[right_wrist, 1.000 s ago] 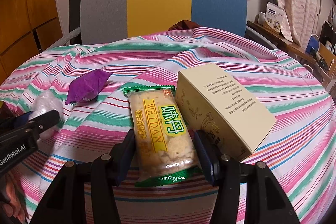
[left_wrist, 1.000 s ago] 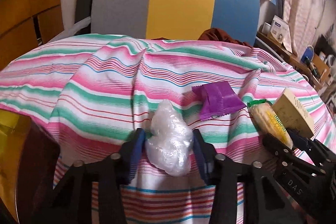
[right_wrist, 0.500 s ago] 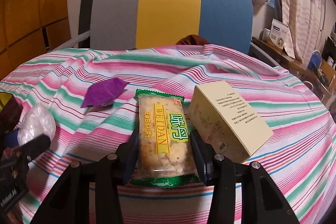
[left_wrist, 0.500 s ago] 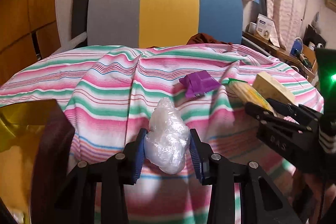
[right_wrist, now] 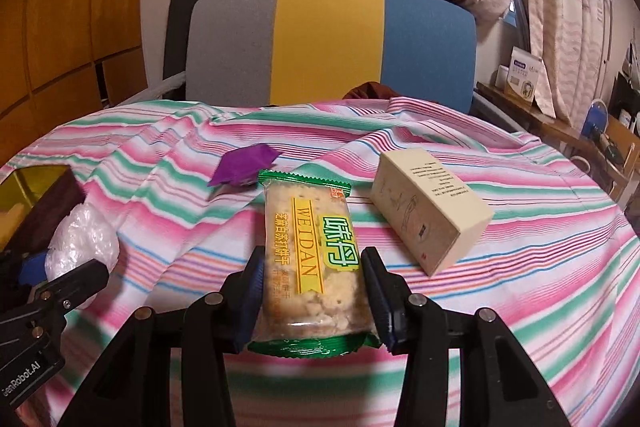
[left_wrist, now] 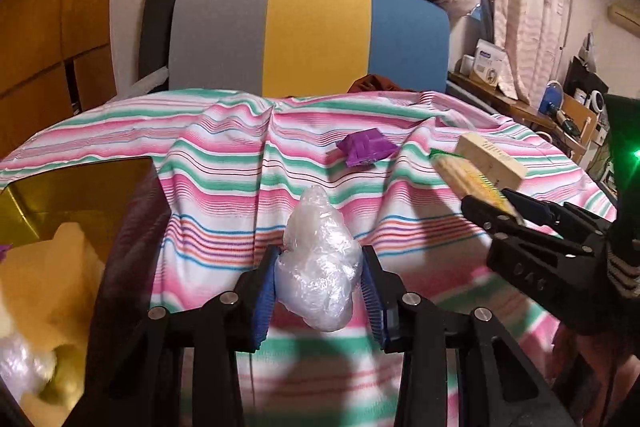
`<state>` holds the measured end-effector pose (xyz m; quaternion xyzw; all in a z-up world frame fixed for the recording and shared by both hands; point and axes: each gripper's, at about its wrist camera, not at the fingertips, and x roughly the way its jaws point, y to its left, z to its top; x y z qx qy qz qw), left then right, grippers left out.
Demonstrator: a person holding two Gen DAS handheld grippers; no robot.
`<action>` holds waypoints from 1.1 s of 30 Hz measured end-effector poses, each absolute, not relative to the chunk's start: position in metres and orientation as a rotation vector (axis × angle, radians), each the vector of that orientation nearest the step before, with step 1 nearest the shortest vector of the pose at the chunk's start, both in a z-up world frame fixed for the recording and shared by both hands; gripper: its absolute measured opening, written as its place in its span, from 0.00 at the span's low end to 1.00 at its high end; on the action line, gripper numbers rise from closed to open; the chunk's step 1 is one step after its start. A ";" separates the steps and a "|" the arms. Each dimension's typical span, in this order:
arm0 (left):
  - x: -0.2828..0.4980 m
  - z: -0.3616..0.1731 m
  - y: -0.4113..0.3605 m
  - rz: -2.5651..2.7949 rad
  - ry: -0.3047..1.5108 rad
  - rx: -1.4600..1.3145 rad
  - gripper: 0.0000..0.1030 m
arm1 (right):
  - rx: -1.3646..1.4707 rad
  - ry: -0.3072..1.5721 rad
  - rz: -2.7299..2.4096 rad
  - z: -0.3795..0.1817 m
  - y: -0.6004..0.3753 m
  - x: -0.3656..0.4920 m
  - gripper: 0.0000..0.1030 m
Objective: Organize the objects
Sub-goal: 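Grasp the clear plastic bag with the left gripper while the right holds the cracker bar, then carry the plastic bag and cracker bar into the tin, opening both grippers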
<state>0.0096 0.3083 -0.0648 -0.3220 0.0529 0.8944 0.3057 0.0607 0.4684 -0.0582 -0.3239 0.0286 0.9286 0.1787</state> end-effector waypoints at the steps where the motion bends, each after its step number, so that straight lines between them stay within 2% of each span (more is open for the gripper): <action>1: 0.014 -0.063 0.306 2.364 0.145 -0.841 0.39 | -0.915 0.068 2.628 -0.058 0.463 0.063 0.46; 10: 0.041 -0.046 0.264 2.317 0.012 -0.851 0.39 | -0.925 0.022 2.653 -0.058 0.436 0.076 0.46; 19: 0.044 -0.016 0.207 2.324 -0.143 -0.807 0.39 | -0.909 0.109 2.668 -0.054 0.430 0.090 0.46; 33: -0.022 -0.011 0.105 2.522 -0.403 -0.891 0.39 | -0.926 0.137 2.795 -0.043 0.371 0.101 0.46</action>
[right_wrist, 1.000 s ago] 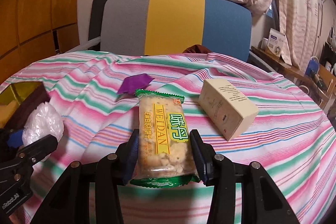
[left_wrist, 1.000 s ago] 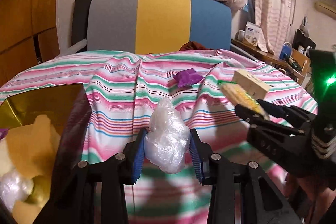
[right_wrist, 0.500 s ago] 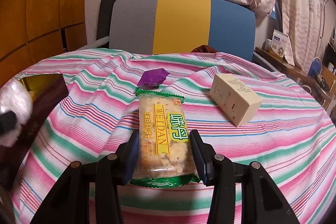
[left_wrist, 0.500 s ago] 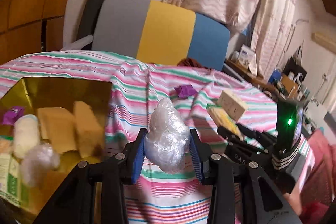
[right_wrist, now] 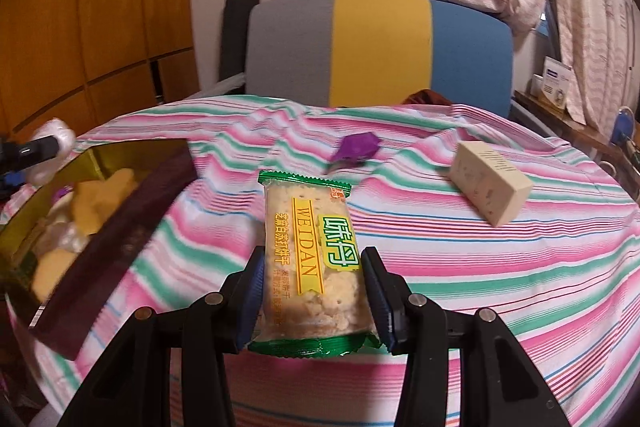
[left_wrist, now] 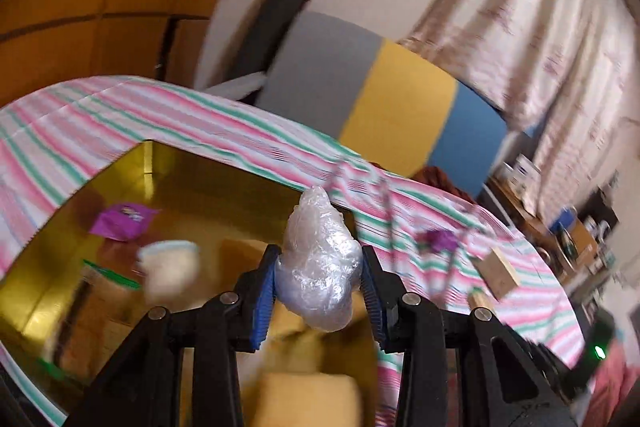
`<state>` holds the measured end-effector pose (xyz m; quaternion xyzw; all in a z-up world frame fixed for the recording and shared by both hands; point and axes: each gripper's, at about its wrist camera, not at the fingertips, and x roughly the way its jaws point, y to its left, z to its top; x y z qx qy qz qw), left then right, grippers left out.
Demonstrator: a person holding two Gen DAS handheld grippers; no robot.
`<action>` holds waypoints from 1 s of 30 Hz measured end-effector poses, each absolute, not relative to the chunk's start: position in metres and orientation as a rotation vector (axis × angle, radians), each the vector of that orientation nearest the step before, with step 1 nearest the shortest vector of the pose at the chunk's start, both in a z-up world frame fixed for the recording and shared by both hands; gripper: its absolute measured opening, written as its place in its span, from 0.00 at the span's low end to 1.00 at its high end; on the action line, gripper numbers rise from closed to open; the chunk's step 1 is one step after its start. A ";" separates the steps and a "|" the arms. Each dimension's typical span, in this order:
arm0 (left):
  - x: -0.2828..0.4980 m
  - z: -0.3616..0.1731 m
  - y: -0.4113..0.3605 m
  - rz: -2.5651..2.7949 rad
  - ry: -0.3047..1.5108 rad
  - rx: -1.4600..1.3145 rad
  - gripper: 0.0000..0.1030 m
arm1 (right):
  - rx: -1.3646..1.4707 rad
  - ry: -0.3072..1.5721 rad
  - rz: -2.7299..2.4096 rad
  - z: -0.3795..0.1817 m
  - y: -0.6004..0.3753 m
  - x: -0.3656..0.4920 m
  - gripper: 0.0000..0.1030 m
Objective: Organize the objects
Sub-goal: 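Carry the plastic bag and cracker bar into the tin, opening both grippers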
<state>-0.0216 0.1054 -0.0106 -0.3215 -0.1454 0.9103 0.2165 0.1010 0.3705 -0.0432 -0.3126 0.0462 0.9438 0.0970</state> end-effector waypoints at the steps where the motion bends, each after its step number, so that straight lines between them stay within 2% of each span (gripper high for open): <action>1: -0.028 -0.012 0.100 2.533 -0.414 -0.909 0.39 | -0.923 0.148 2.806 -0.041 0.365 0.101 0.46; 5: -0.054 -0.024 0.079 2.560 -0.461 -1.007 0.39 | -0.907 0.175 2.846 -0.033 0.350 0.100 0.46; 7: -0.065 -0.031 0.069 2.553 -0.498 -1.067 0.46 | -0.903 0.191 2.866 -0.028 0.343 0.098 0.46; 9: -0.069 -0.036 0.059 2.561 -0.540 -1.101 0.62 | -0.897 0.200 2.885 -0.023 0.337 0.096 0.46; 12: -0.061 -0.039 0.050 2.593 -0.562 -1.088 0.76 | -0.892 0.205 2.915 -0.017 0.326 0.093 0.46; 17: -0.039 -0.040 0.046 2.621 -0.495 -1.070 0.84 | -0.905 0.200 2.972 -0.010 0.308 0.084 0.46; 25: -0.011 -0.047 0.043 2.599 -0.433 -1.087 0.90 | -0.989 0.139 3.073 0.003 0.279 0.055 0.46; 30: -0.004 -0.047 0.039 2.591 -0.434 -1.104 0.92 | -1.088 0.032 3.119 0.010 0.255 0.025 0.46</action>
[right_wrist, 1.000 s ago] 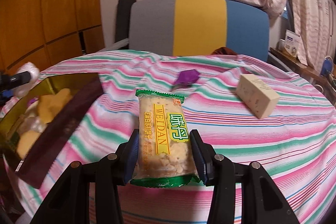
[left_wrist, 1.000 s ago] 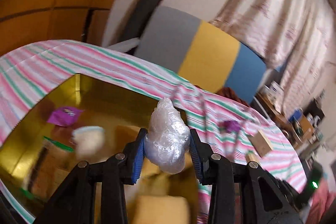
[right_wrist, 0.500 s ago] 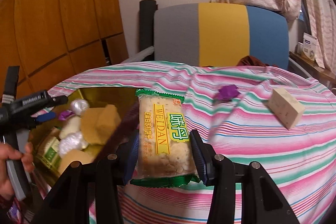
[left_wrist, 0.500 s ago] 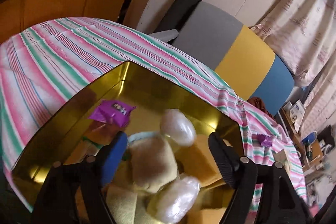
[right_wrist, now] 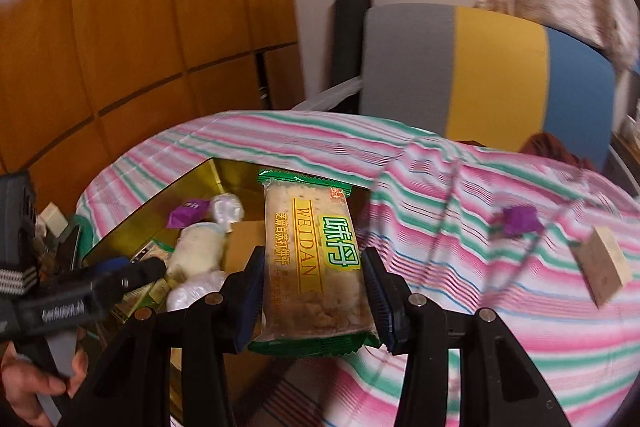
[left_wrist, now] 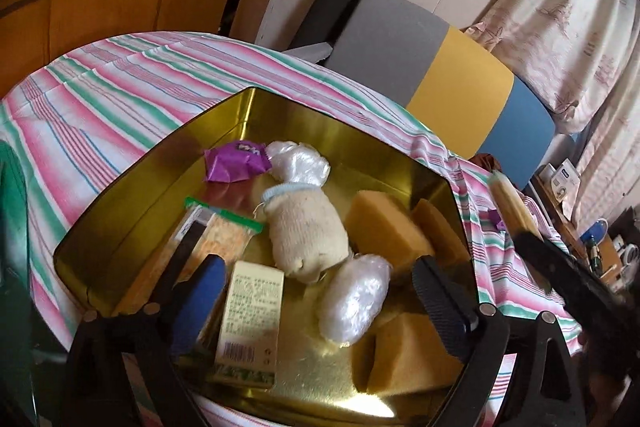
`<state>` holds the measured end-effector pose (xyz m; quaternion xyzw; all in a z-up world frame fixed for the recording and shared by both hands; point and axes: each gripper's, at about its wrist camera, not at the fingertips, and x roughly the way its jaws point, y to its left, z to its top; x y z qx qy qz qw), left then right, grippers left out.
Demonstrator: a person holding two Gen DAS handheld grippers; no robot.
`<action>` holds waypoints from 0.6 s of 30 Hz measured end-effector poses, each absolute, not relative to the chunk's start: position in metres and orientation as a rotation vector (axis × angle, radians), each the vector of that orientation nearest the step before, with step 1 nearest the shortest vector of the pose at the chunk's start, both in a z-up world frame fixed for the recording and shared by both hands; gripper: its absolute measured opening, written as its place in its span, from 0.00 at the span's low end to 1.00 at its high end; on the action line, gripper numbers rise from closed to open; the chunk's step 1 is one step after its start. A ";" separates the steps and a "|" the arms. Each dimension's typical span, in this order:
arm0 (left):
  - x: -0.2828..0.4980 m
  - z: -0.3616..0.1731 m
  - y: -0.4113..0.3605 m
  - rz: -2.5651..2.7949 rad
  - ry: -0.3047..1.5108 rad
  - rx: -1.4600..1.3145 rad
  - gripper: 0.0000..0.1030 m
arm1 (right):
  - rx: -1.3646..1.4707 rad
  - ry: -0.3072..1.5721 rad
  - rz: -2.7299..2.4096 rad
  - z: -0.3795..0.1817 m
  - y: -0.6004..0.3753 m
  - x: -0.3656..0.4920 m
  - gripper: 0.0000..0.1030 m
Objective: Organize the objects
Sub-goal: 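Carry the plastic bag and cracker bar into the tin, opening both grippers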
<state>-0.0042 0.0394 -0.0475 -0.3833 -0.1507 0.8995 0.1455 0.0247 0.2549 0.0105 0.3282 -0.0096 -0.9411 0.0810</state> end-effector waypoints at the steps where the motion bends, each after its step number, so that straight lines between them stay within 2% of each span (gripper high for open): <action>1: -0.003 -0.047 0.038 2.590 -0.434 -1.103 0.92 | 0.989 -0.005 -2.793 0.011 0.250 0.018 0.46; 13: 0.009 -0.043 0.024 2.610 -0.428 -1.082 0.92 | 1.101 0.406 -2.611 -0.003 0.183 -0.056 0.46; 18: 0.010 -0.044 0.019 2.615 -0.449 -1.094 0.92 | 1.176 0.481 -2.675 -0.010 0.185 -0.079 0.47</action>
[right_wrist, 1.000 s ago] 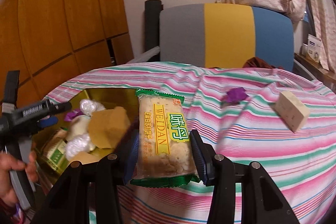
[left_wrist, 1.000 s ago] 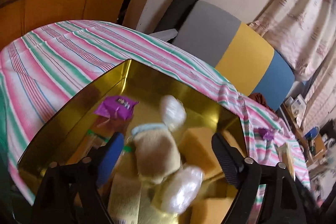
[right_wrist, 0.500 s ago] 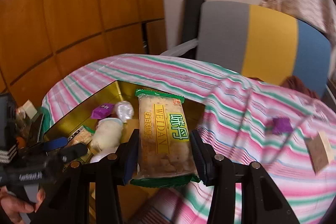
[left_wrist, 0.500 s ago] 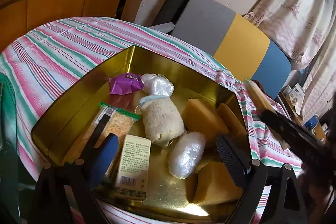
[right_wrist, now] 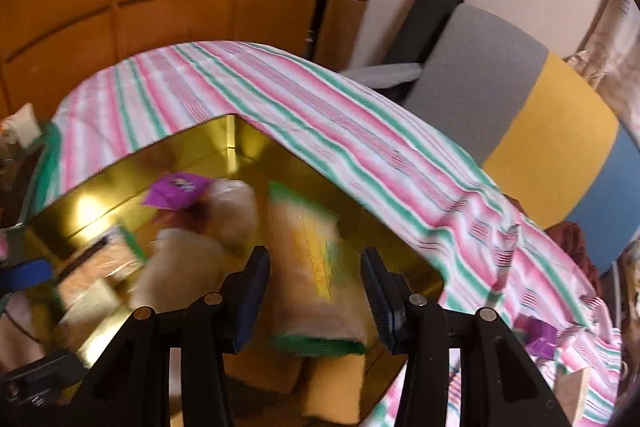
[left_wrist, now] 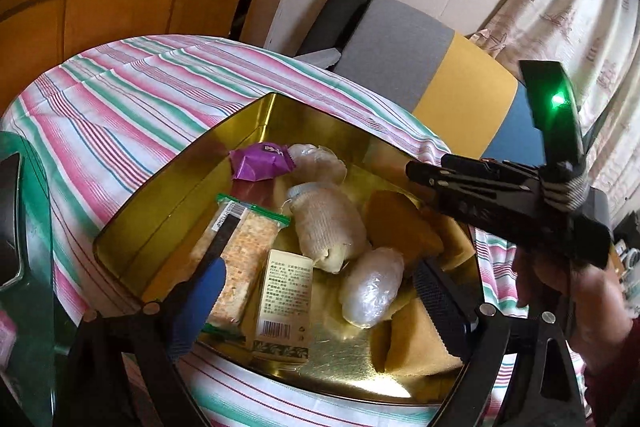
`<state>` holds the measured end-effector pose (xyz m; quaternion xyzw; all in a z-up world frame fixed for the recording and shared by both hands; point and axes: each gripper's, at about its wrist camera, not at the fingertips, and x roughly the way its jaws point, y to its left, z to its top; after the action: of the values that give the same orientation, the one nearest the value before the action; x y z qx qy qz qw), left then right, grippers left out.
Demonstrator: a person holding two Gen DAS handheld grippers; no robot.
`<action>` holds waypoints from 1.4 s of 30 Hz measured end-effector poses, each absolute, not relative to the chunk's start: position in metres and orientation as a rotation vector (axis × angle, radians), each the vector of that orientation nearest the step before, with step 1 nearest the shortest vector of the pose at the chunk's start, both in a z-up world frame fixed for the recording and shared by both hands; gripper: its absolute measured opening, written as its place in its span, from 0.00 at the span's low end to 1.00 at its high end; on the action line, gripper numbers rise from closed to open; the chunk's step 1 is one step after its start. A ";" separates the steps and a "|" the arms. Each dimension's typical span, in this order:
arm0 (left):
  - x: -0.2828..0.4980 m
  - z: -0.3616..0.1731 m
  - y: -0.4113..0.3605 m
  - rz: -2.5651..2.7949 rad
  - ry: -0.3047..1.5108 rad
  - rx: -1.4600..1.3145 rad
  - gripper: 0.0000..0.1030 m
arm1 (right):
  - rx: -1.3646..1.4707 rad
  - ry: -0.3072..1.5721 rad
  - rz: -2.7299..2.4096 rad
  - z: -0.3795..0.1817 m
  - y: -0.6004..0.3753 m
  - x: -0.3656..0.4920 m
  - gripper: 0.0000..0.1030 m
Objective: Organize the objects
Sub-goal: 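Move the right gripper to the cream-coloured box on the cloth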
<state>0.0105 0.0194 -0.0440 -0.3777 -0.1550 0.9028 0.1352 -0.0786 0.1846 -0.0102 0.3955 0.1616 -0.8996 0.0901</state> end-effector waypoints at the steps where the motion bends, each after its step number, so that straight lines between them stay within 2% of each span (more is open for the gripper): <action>1: 0.011 -0.044 0.019 2.614 -0.450 -1.096 0.92 | 1.179 0.472 -2.687 -0.010 0.187 -0.079 0.47; 6: 0.013 -0.044 0.022 2.603 -0.453 -1.100 0.92 | 1.191 0.366 -2.756 -0.004 0.209 -0.074 0.48; 13: 0.018 -0.045 0.033 2.579 -0.423 -1.109 0.93 | 1.191 0.115 -2.785 0.003 0.236 -0.052 0.48; 32: 0.037 -0.035 0.078 2.509 -0.271 -1.087 0.97 | 1.233 -0.127 -2.929 -0.003 0.309 0.001 0.48; 42: 0.052 -0.030 0.125 2.437 -0.113 -1.064 0.97 | 1.286 -0.218 -3.002 -0.020 0.363 0.029 0.48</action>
<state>0.0523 0.1250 -0.0298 -0.3884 -0.0411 0.8893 0.2378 0.0292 0.3628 -0.0199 0.3921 -0.0666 -0.9151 -0.0656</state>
